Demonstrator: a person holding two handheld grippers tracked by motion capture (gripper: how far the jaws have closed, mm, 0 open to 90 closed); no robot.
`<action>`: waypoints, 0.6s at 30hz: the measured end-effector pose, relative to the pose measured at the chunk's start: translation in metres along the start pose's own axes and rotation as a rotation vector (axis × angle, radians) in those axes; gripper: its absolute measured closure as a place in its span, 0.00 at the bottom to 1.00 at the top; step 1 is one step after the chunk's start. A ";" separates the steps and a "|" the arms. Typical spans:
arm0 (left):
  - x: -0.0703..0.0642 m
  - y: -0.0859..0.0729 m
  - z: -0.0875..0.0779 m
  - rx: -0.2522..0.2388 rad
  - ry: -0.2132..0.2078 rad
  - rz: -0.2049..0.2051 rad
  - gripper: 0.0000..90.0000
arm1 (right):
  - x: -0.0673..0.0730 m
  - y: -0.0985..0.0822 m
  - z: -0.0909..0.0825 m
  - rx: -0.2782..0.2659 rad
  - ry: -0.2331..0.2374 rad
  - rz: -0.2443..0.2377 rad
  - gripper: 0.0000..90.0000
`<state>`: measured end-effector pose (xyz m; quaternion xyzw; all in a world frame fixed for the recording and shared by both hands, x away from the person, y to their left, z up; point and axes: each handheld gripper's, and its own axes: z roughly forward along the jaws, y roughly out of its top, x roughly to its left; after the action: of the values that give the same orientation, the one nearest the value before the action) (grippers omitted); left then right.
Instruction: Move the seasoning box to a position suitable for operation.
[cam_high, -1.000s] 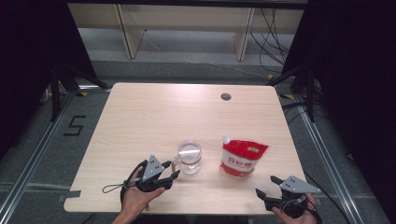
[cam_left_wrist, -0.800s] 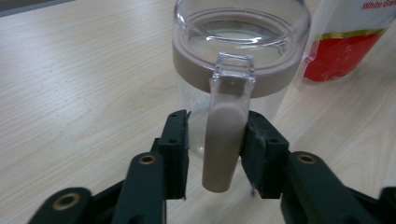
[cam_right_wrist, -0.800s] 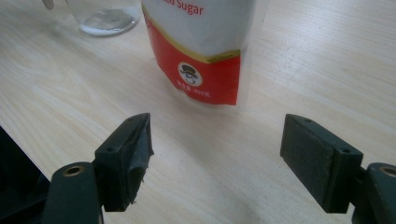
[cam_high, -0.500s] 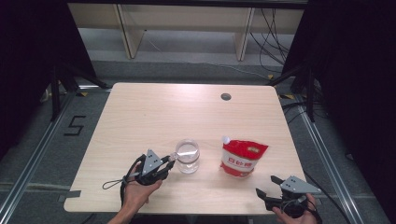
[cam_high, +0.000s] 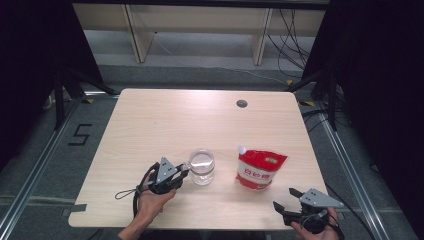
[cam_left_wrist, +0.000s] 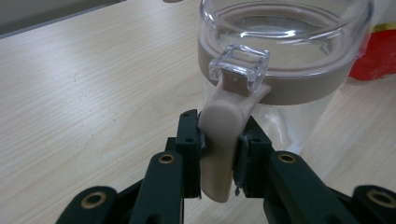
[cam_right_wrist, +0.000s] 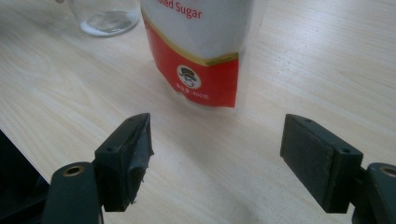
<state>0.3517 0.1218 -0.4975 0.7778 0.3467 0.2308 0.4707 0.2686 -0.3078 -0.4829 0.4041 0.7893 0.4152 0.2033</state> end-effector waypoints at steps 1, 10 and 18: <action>0.001 0.000 -0.001 0.004 -0.008 0.010 0.82 | 0.003 0.000 -0.001 0.015 -0.003 0.035 0.29; -0.002 -0.003 -0.011 0.014 -0.067 0.028 0.81 | 0.005 0.000 0.000 0.018 0.011 0.029 0.29; -0.005 -0.005 -0.016 0.022 -0.110 0.016 0.81 | 0.007 0.002 0.002 0.009 0.032 -0.020 0.29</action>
<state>0.3356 0.1293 -0.4950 0.7972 0.3165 0.1876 0.4787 0.2669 -0.3007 -0.4822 0.3904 0.7984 0.4160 0.1927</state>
